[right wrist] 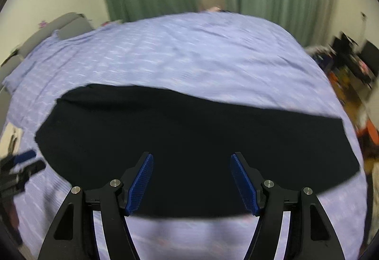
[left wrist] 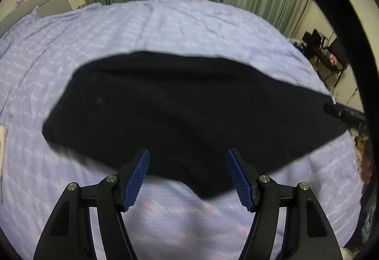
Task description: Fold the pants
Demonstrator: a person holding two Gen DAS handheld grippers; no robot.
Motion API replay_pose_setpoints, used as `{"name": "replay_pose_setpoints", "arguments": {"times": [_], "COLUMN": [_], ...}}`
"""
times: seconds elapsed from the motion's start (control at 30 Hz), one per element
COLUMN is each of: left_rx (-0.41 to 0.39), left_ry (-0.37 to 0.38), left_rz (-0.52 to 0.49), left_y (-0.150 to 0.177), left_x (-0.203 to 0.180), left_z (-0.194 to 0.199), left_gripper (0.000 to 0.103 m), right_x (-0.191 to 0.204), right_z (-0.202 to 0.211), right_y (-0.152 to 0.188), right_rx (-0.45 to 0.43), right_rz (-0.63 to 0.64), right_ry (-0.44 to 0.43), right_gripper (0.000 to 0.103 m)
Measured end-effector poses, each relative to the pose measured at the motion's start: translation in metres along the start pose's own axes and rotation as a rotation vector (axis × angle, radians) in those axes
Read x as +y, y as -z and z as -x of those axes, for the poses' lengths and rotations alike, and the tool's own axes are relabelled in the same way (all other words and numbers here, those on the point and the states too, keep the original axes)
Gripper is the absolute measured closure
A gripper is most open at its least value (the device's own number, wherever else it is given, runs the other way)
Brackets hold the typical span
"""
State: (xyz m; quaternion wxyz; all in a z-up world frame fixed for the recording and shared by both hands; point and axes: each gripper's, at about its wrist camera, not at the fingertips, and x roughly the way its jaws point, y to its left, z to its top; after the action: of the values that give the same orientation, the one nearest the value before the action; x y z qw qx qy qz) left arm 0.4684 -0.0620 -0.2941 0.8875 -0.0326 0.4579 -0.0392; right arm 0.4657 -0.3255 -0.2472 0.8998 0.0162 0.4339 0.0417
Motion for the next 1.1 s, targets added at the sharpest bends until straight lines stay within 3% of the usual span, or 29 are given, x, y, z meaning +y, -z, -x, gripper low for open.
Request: {"name": "replay_pose_setpoints", "arguments": {"times": [0.07,0.17,0.3,0.4,0.67,0.9,1.1], "left_rx": [0.013,0.050,-0.018,-0.060,-0.025,-0.057,-0.023], "left_ry": [-0.072,-0.108,-0.124,-0.065,0.087,0.140,0.187], "left_rz": [-0.038,-0.052,-0.170,-0.207,-0.224,-0.322,-0.300], "left_y": [0.015,0.023,0.019,0.009,-0.024,-0.034,-0.039], "left_x": [-0.025,-0.050,-0.111,-0.158,-0.253,-0.324,-0.338], "left_z": [-0.007,-0.018,-0.018,-0.026,-0.092,-0.129,-0.148], "left_gripper": [0.037,0.037,0.036,0.030,0.030,0.030,0.030], "right_x": [-0.027,-0.064,-0.114,-0.163,-0.294,-0.367,-0.399], "right_z": [0.002,0.003,0.003,0.002,-0.028,-0.065,-0.084], "right_y": [0.012,0.028,0.044,0.050,0.067,0.087,0.089], "right_rx": [0.030,0.058,0.056,0.029,0.006,-0.001,-0.075], "right_rz": [-0.049,-0.119,-0.231,-0.371,-0.604,-0.805,-0.884], "right_ry": [0.034,0.093,0.185,0.220,0.352,0.320,0.267], "right_gripper": [0.035,0.035,0.035,0.035,0.035,0.035,0.034]}}
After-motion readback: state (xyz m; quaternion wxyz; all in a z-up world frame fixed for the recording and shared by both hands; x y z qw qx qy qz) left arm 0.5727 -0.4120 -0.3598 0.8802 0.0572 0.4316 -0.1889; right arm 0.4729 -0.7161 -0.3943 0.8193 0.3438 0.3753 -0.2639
